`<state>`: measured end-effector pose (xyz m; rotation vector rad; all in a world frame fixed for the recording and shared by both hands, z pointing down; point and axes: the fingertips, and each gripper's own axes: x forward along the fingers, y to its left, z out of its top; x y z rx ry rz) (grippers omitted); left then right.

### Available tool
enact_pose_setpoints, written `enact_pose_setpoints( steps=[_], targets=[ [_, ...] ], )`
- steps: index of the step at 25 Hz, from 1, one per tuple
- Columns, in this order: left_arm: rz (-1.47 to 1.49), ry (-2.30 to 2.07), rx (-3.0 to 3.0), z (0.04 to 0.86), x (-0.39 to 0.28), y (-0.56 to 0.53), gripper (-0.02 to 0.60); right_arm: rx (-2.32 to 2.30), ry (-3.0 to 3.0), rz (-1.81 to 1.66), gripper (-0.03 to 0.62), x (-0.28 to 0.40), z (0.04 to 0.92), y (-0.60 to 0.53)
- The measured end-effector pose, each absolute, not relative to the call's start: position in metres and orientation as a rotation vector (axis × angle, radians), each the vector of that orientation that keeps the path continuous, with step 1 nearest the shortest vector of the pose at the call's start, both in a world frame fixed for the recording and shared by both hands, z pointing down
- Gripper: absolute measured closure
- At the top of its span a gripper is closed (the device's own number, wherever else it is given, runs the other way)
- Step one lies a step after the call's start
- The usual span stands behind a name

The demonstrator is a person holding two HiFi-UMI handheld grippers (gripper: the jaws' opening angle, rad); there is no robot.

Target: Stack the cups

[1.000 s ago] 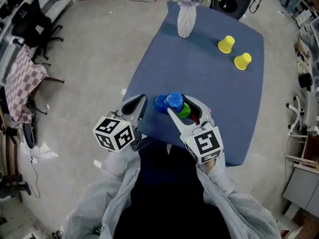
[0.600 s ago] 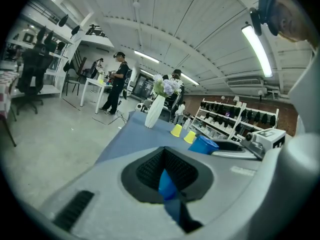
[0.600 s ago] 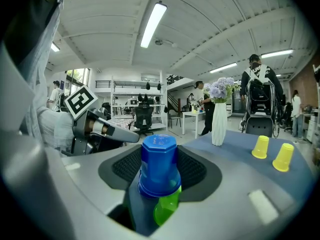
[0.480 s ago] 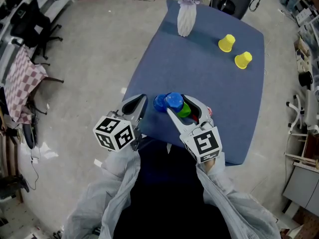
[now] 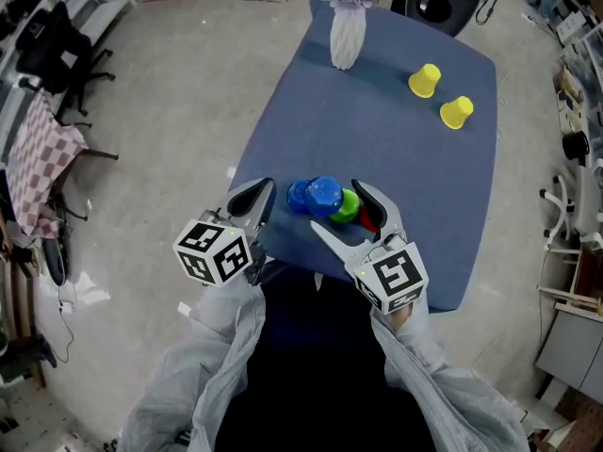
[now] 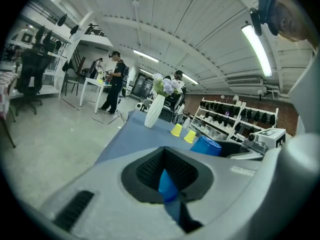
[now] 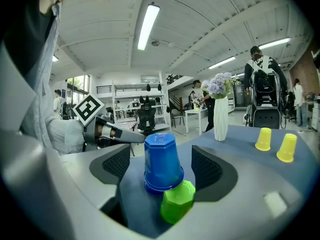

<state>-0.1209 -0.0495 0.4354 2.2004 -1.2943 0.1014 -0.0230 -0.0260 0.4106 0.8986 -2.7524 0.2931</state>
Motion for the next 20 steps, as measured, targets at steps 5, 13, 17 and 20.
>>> enact_pose_setpoints(
  steps=[5, 13, 17, 20],
  targets=[
    [0.121, -1.286, 2.224, 0.433, -0.122, -0.061, 0.583, 0.932, -2.791, 0.341, 0.204, -0.007, 0.388, -0.031],
    [0.169, -1.237, 2.321, 0.418, -0.114, -0.096, 0.583, 1.186, -2.792, 0.347, 0.205, 0.058, 0.349, -0.072],
    [0.207, -1.177, 2.380, 0.413, -0.101, -0.118, 0.583, 1.358, -2.720, 0.323, 0.206, 0.097, 0.348, -0.104],
    [0.239, -1.126, 2.427, 0.409, -0.089, -0.133, 0.583, 1.472, -2.667, 0.317, 0.206, 0.122, 0.349, -0.126]
  ],
)
